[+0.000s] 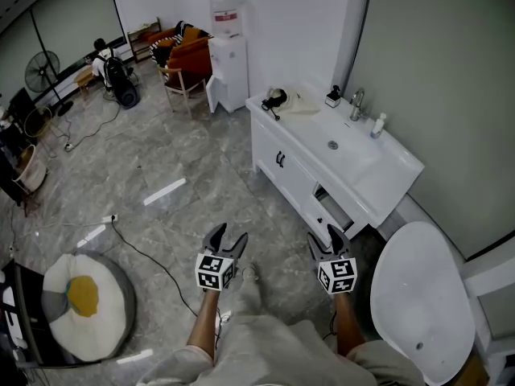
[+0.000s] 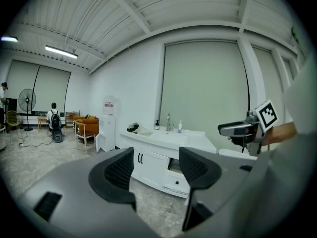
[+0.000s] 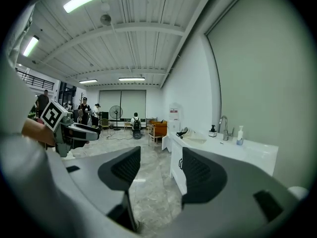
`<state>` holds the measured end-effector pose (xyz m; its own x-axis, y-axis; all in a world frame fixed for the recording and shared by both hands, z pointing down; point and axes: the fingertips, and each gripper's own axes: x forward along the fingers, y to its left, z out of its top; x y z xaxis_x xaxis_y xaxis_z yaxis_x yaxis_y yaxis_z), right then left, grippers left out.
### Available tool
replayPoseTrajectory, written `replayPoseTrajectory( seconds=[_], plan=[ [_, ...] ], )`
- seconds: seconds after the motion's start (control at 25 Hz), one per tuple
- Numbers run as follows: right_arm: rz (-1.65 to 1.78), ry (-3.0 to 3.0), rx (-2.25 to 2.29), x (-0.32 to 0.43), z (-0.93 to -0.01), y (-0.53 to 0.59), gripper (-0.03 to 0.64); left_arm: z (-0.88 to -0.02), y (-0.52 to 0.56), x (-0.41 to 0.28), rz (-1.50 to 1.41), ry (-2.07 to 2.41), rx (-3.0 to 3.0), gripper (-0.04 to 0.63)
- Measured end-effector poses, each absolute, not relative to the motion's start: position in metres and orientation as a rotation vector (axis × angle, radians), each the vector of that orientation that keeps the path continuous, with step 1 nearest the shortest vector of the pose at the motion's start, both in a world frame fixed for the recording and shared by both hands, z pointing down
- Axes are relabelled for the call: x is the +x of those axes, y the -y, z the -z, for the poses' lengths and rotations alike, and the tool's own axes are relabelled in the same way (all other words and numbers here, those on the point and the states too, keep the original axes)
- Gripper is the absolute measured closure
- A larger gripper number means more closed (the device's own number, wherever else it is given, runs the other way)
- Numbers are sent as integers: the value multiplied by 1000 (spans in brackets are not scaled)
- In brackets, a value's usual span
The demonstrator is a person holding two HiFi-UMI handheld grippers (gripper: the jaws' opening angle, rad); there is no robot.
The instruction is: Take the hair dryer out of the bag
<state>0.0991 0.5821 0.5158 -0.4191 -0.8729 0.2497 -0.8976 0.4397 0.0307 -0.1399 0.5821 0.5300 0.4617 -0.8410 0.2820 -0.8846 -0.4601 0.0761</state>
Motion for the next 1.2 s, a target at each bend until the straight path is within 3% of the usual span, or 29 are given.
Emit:
replayPoseTrajectory(
  seconds=[1.2],
  plan=[
    [-122,2377,1634,14,-491,-251,370,-511,-232,-219,-280,1382,2578,330]
  ],
)
